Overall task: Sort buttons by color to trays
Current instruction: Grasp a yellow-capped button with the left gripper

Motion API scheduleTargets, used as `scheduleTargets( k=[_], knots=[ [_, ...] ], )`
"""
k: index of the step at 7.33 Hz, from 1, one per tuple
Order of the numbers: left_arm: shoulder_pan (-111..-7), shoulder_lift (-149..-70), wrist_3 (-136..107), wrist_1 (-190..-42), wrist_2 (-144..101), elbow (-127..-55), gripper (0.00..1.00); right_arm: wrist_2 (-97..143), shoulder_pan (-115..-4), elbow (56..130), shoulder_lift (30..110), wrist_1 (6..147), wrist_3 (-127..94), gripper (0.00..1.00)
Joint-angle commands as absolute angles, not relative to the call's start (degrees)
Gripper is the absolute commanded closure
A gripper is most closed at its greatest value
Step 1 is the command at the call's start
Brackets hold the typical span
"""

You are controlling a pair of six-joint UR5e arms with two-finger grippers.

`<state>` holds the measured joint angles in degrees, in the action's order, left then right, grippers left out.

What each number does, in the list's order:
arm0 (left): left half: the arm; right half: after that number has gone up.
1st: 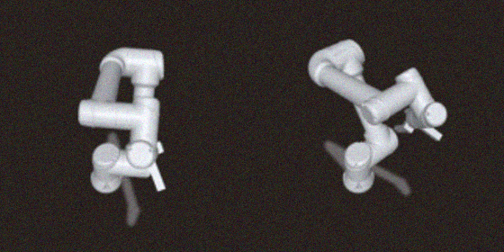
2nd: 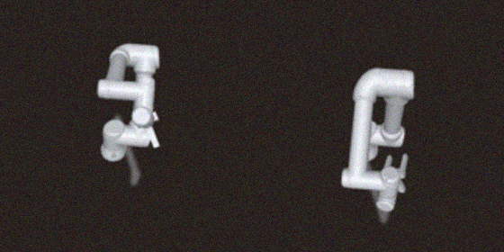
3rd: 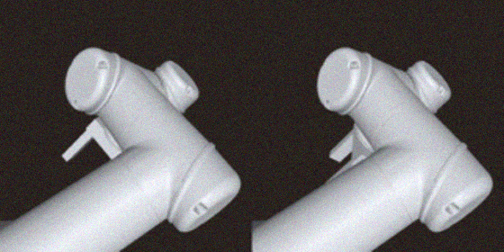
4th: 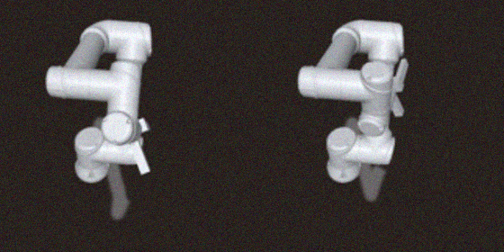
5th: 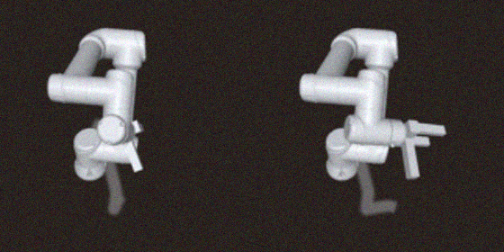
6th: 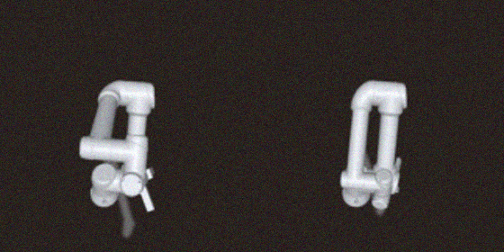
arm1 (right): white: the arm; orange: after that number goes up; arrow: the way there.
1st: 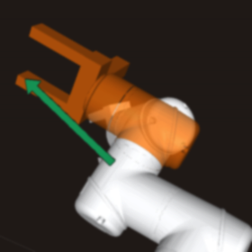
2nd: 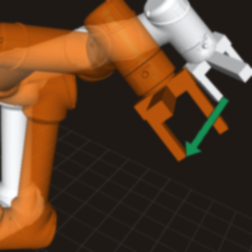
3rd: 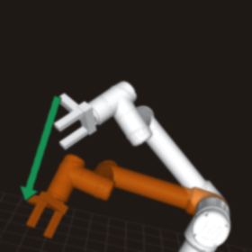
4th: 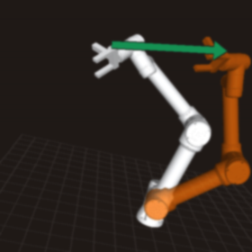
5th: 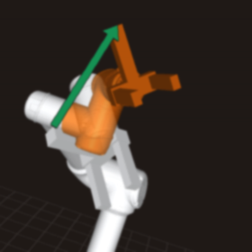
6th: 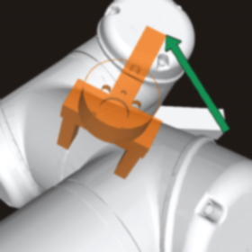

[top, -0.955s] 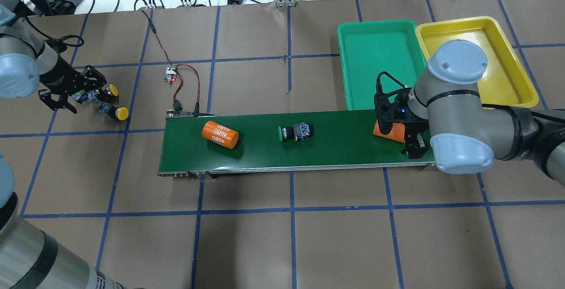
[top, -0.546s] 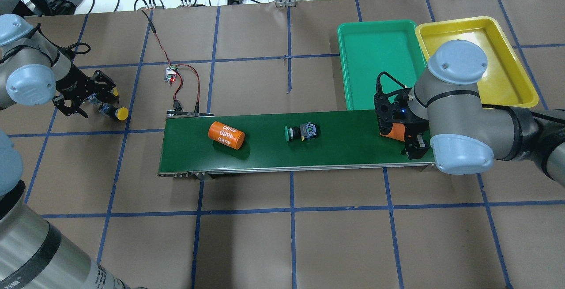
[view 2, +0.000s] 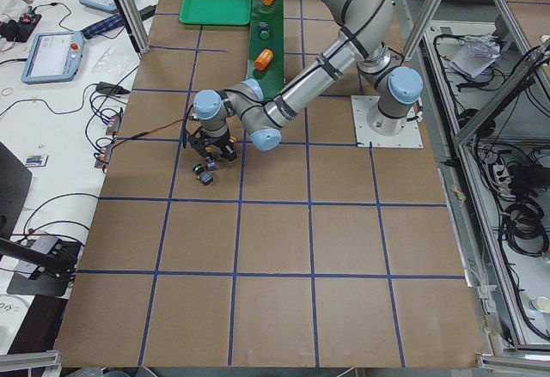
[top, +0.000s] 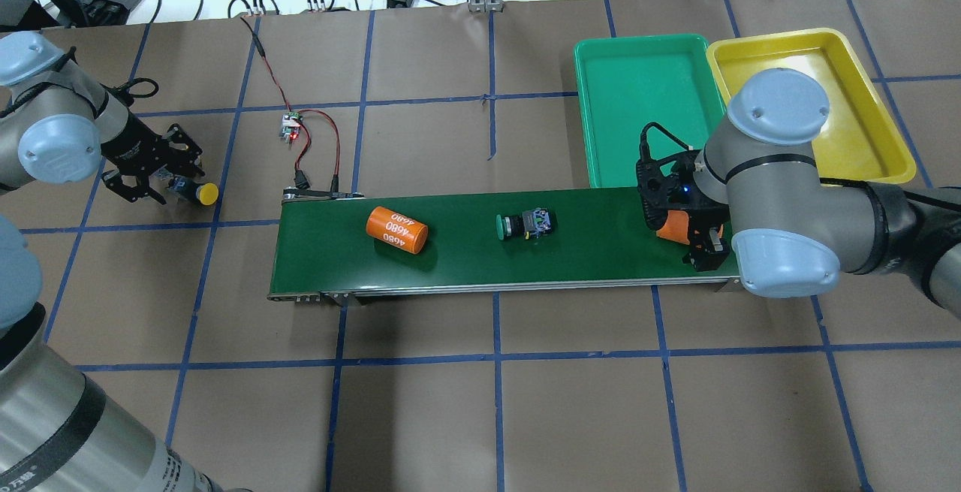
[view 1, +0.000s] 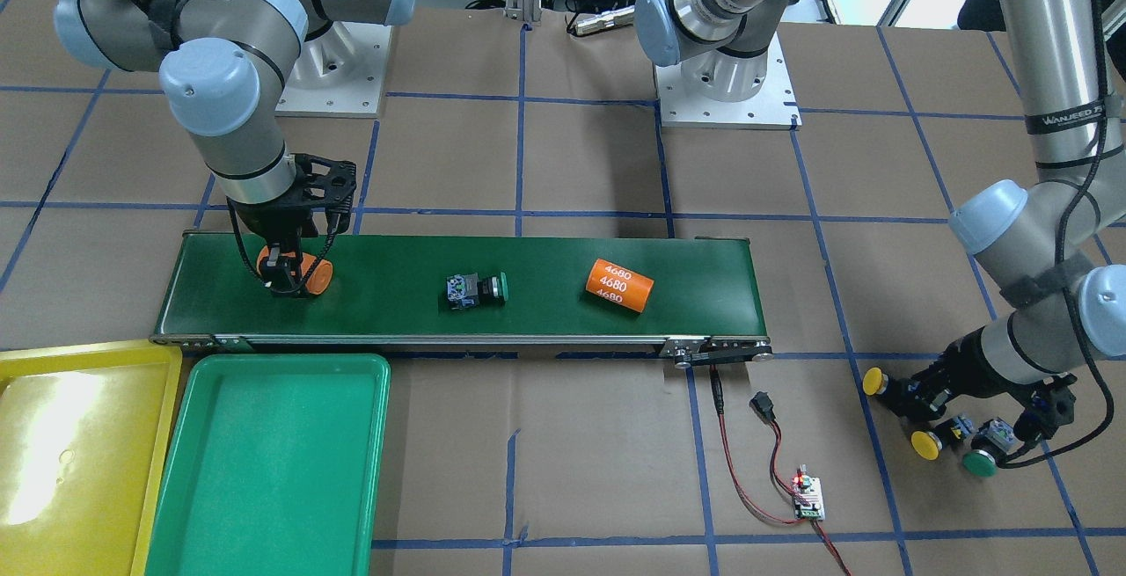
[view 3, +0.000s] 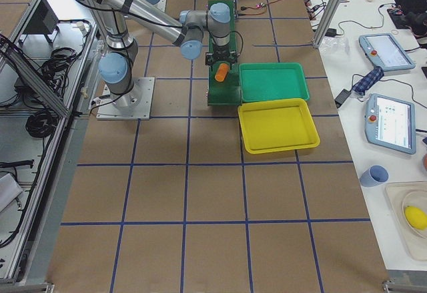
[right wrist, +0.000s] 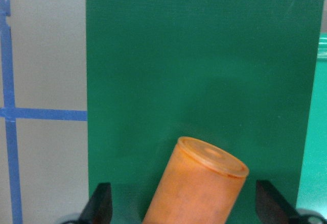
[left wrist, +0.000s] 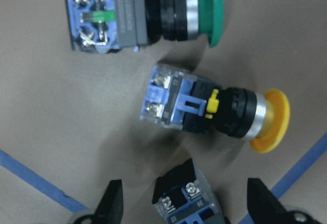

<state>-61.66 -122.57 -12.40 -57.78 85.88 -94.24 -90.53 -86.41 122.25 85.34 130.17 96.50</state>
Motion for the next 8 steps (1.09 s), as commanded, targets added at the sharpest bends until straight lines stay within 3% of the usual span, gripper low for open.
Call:
scheduleTargets(
  k=[1,3,5,8],
  knots=[
    [-61.52,-122.17,-12.22,-58.01,85.61,-93.96,1.00,-90.53,-86.48,122.26,85.34,130.17,96.50,0.00],
    [-61.61,-117.19,-12.48,-66.91,85.17,-93.25,1.00,-90.44,-86.40,122.26,85.34,130.17,96.50,0.00],
    [-62.49,-109.11,-22.51,-71.88,80.98,-99.89,1.00,-90.44,-86.48,122.60,85.34,130.17,96.50,0.00],
    [-76.94,-100.30,-42.90,-71.72,79.81,-108.35,1.00,-90.44,-86.48,122.78,85.34,130.17,96.50,0.00]
  ],
)
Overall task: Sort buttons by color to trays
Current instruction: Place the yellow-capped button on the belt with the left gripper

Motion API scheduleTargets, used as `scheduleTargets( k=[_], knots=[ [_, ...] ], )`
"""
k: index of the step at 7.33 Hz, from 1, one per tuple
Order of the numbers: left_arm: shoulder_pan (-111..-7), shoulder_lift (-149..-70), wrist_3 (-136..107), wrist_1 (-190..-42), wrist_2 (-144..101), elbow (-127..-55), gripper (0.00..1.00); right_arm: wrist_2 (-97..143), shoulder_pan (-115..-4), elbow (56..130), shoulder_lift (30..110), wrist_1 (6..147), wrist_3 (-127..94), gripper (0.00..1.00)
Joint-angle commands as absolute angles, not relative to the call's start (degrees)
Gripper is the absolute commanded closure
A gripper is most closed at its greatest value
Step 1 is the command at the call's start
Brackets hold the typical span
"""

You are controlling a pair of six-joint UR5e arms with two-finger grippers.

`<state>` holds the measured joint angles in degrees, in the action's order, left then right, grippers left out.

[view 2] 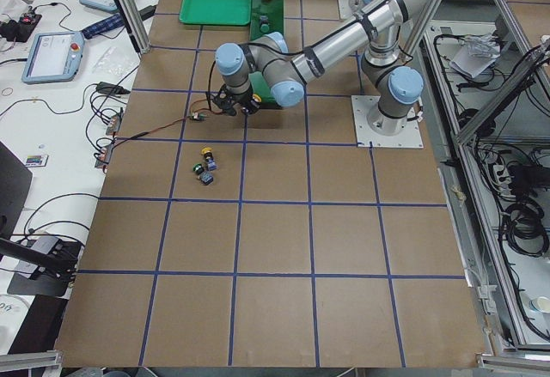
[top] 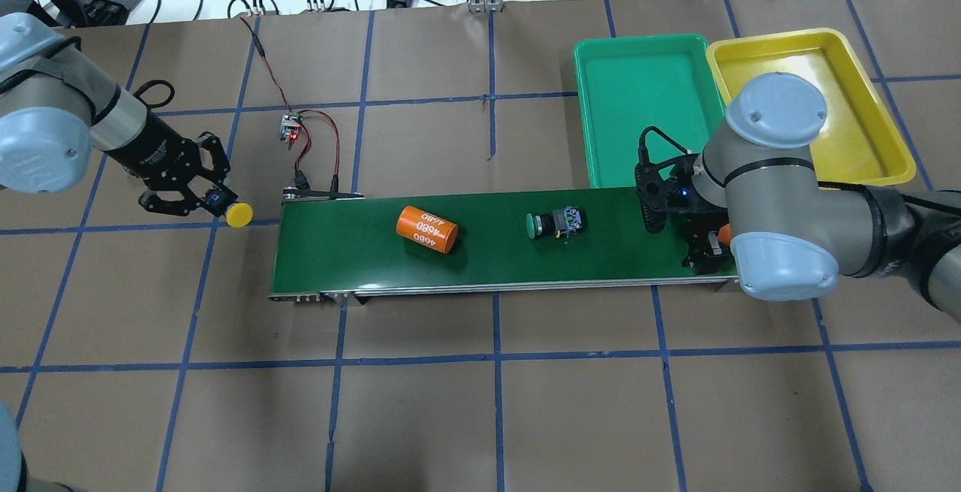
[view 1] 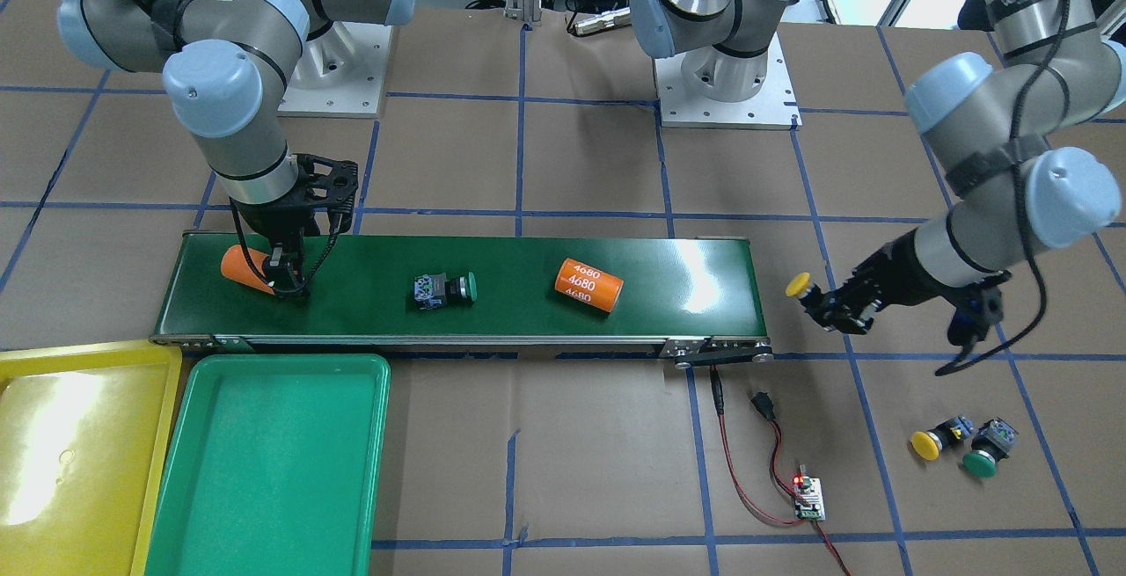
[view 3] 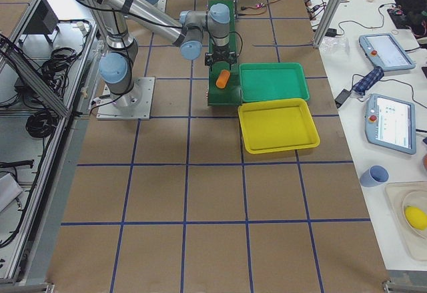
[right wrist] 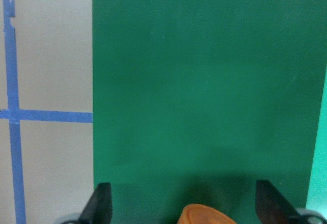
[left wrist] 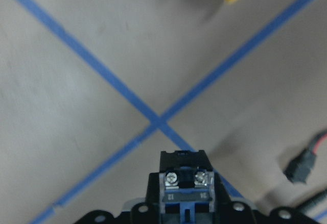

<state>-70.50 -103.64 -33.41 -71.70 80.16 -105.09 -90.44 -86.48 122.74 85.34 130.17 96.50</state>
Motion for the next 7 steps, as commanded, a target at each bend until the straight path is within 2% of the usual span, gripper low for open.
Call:
scheduleTargets(
  k=[1,3,4,5,7],
  knots=[
    [-80.91,-99.33,-47.85,-71.28,80.24,-109.41,1.00,-90.44,-86.48,122.78,85.34,130.17,96.50,0.00],
    [-83.40,-100.61,-53.04,-71.28,79.98,-110.47,1.00,-90.44,-86.48,122.87,85.34,130.17,96.50,0.00],
    [-84.02,-100.81,-55.09,-69.71,80.07,-110.65,0.08,-90.44,-86.48,122.87,85.34,130.17,96.50,0.00],
    [-84.11,-100.81,-55.63,-68.74,79.98,-110.74,0.00,-90.44,-86.48,122.87,85.34,130.17,96.50,0.00],
    [-82.28,-98.01,-53.54,-68.73,80.07,-108.82,0.00,-90.44,-86.48,122.87,85.34,130.17,96.50,0.00]
  ],
)
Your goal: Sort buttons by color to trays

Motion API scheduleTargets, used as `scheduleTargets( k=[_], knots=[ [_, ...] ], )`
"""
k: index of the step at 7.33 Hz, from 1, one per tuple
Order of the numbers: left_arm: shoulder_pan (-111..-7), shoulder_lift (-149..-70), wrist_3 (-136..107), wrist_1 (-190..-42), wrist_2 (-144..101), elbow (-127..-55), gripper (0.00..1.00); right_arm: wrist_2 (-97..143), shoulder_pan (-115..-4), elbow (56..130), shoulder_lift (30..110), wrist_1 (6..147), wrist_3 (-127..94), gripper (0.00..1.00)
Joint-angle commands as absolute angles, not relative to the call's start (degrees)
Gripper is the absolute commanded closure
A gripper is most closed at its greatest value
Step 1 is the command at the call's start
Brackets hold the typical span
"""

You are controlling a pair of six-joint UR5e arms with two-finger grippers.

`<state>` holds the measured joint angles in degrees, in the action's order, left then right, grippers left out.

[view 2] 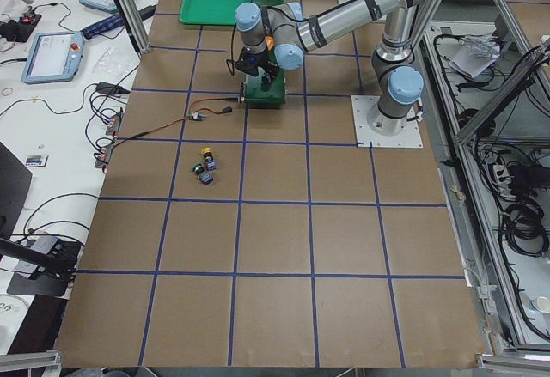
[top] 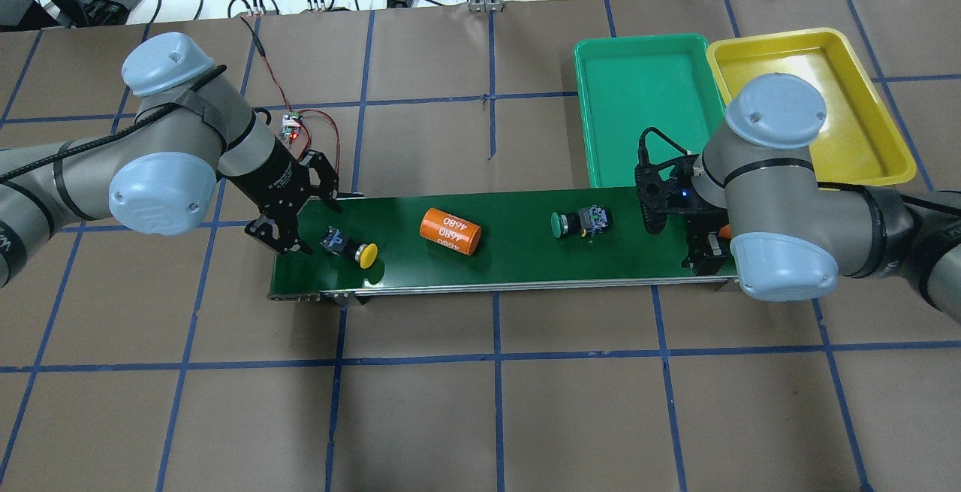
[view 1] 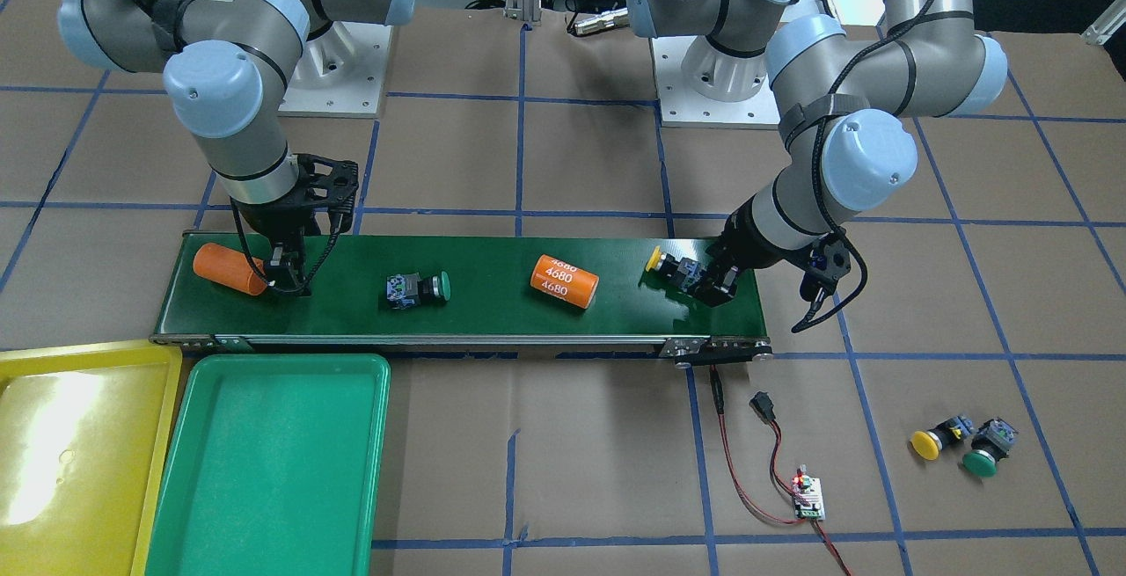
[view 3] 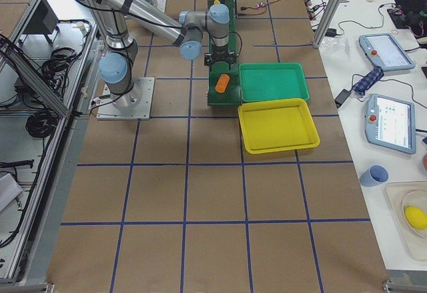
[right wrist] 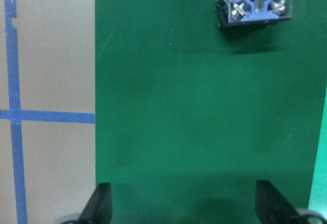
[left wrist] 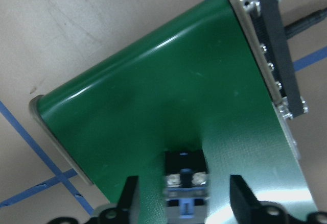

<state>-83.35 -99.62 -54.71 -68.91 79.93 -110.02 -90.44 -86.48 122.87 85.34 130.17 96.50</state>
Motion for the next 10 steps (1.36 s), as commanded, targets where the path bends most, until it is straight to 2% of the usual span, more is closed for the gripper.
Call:
scheduleTargets(
  k=[1,2,3,5,7,10],
  knots=[
    [-79.92,-97.48,-51.52,-69.77,80.76,-106.81,0.00,-90.44,-86.48,122.87,85.34,130.17,96.50,0.00],
    [-74.06,-97.73,-46.98,-69.96,81.73,-106.79,0.00,-90.44,-86.48,122.87,85.34,130.17,96.50,0.00],
    [-65.74,-99.91,-32.23,-68.31,81.04,-106.00,0.00,-90.44,-86.48,122.87,85.34,130.17,96.50,0.00],
    [-57.68,-103.86,-24.71,-62.68,81.47,-105.91,0.00,-90.35,-86.48,122.96,85.34,130.17,96.50,0.00],
    [-54.76,-109.39,-29.15,-54.82,81.04,-102.59,0.00,-90.44,-86.48,122.87,85.34,130.17,96.50,0.00],
    [-54.84,-115.31,-54.99,-51.60,81.56,-101.69,0.00,-90.44,-86.48,122.87,85.34,130.17,96.50,0.00]
  ],
)
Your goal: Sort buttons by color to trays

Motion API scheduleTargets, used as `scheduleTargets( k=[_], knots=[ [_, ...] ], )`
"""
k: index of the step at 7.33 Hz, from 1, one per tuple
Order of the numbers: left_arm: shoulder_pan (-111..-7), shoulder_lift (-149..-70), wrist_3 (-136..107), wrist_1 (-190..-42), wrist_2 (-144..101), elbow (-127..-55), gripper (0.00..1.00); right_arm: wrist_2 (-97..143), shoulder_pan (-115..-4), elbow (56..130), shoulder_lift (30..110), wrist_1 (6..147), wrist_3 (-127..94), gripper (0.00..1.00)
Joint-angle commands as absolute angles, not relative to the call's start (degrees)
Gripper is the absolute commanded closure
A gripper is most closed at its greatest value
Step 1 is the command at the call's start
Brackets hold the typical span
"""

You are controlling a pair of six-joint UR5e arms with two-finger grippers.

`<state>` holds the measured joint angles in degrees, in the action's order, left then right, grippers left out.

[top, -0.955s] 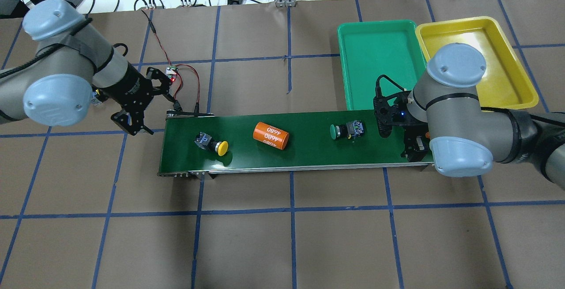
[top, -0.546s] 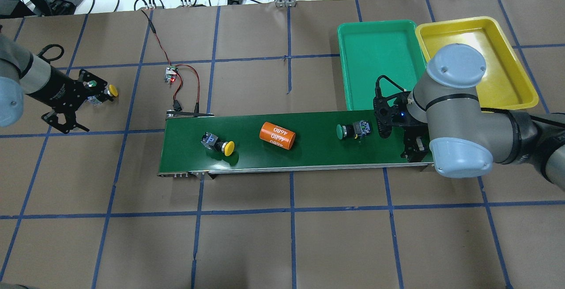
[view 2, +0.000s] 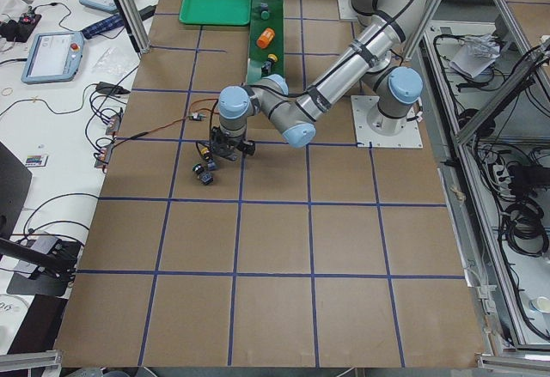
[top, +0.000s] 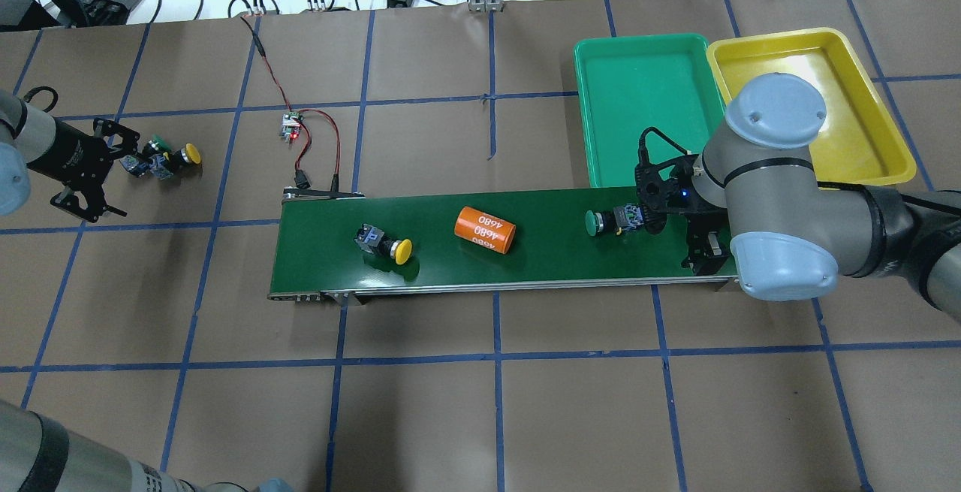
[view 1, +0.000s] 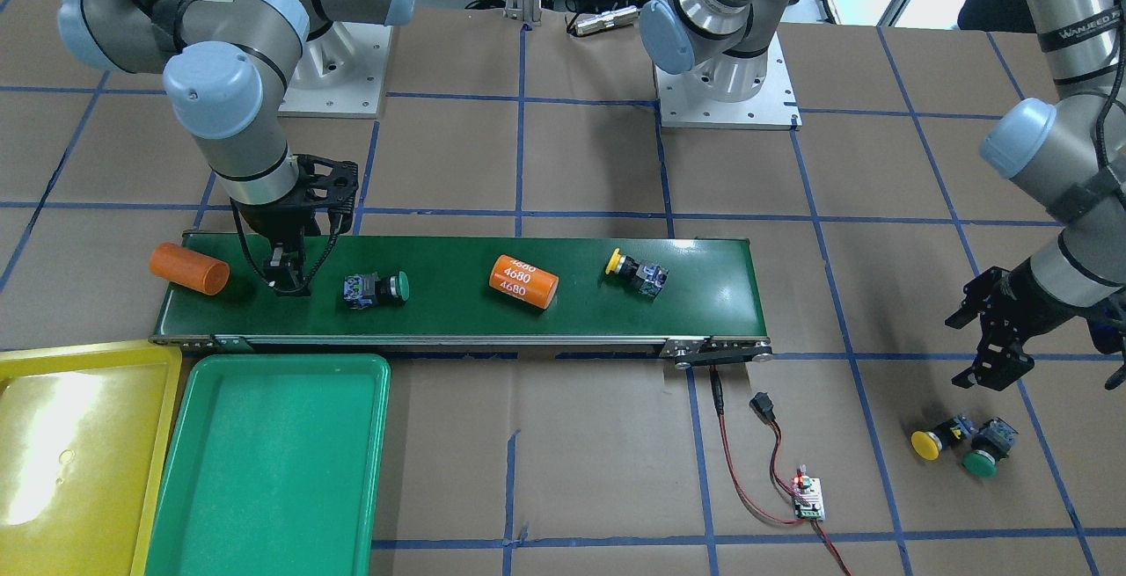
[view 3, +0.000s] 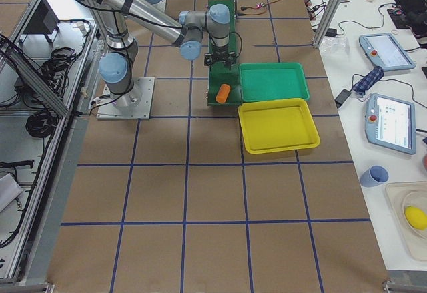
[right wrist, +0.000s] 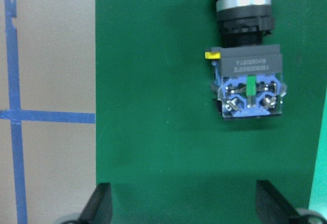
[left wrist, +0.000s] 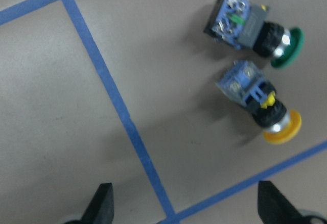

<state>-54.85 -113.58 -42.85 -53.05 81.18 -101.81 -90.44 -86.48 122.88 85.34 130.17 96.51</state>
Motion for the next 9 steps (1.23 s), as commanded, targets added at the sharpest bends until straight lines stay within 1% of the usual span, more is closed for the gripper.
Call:
scheduleTargets(
  k=[1,2,3,4,5,6,7,8,9],
  knots=[
    [-54.84,-115.75,-59.46,-49.07,81.04,-100.12,0.00,-90.35,-86.48,122.87,85.34,130.17,96.42,0.00],
    [-55.10,-116.80,-63.07,-46.35,80.77,-97.85,0.00,-90.35,-86.48,122.87,85.34,130.17,96.42,0.00],
    [-55.19,-118.20,-63.54,-46.75,80.77,-94.26,0.00,-90.35,-86.48,122.96,85.34,130.17,96.42,0.00],
    [-55.46,-121.08,-63.72,-48.85,80.86,-89.87,0.00,-90.35,-86.48,122.87,85.34,130.17,96.42,0.00],
    [-57.29,-123.38,-66.77,-52.35,80.95,-87.48,0.00,-90.35,-86.48,122.87,85.34,130.17,96.50,0.00],
    [-60.00,-124.44,-68.80,-52.47,81.38,-87.19,0.00,-90.35,-86.48,122.87,85.34,130.17,96.50,0.00],
    [-60.38,-125.06,-68.91,-53.34,81.56,-87.36,0.02,-90.35,-86.48,122.87,85.34,130.17,96.59,0.00],
    [-60.21,-124.89,-68.73,-55.70,81.56,-87.89,0.08,-90.26,-86.48,122.87,85.17,130.25,96.59,0.00],
    [-60.12,-125.24,-68.47,-56.33,81.56,-87.11,0.10,-90.26,-86.48,122.78,84.64,130.34,96.68,0.00]
  ],
)
